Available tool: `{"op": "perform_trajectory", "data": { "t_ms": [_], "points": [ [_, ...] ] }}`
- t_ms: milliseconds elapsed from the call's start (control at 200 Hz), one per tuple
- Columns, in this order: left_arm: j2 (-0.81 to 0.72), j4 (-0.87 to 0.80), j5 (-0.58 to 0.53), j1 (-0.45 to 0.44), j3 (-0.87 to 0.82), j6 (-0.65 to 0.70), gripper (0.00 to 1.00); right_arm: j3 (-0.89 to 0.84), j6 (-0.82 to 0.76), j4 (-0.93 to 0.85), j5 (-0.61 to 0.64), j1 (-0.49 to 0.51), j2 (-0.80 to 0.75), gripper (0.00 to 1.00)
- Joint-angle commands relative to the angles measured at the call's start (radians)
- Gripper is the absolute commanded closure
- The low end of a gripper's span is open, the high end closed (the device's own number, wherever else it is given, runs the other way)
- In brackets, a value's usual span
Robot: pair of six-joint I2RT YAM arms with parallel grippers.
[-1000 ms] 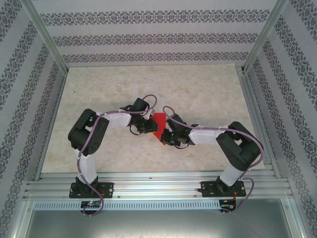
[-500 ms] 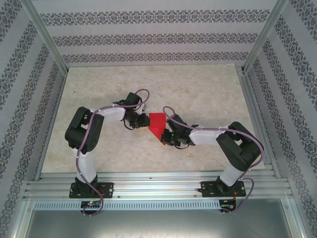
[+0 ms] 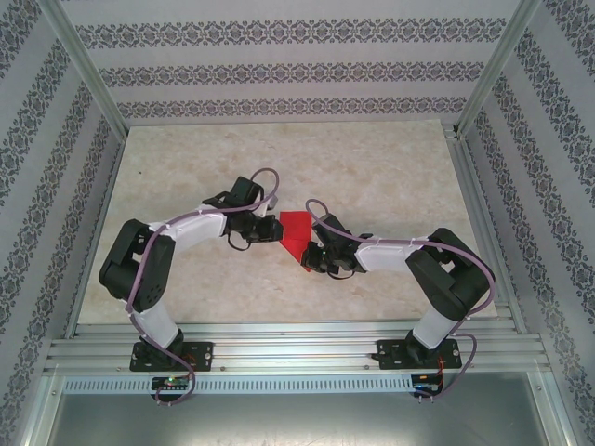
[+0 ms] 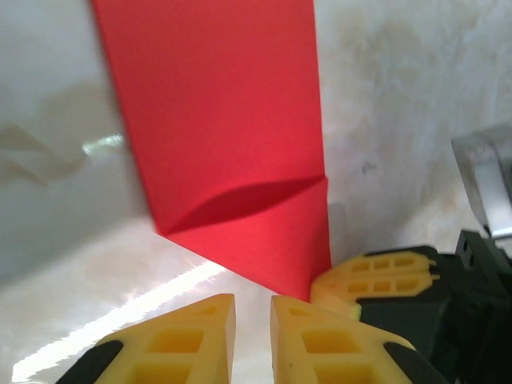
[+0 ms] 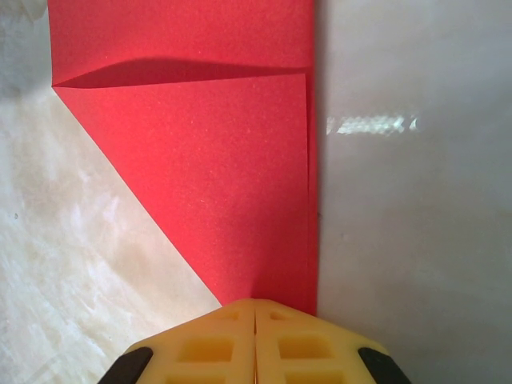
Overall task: Fold a paper plane with a square sheet of paper (fold left side to right side)
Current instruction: Third fold the triangle at the center of the table.
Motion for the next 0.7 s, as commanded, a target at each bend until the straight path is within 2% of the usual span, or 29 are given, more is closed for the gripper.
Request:
{"op": "perform_trajectory", "data": {
  "t_ms": [0,460,694],
  "points": [
    [0.019,0.073,0.044,-0.046,-0.017,-0.045,0.8,-0.04,-0.014,-0.141,0.009,0.014,0.071,0.93],
    [0.161,0.191,0.036,-0.115,-0.007,-0.131,0.82,-0.031,-0.015,-0.155,0.012,0.018,0.076,0.93],
    [0.151,0.105,-0.075,-0.114,0.008,-0.095,0.82,-0.025,-0.022,-0.178,0.02,0.017,0.076,0.93]
  ]
}}
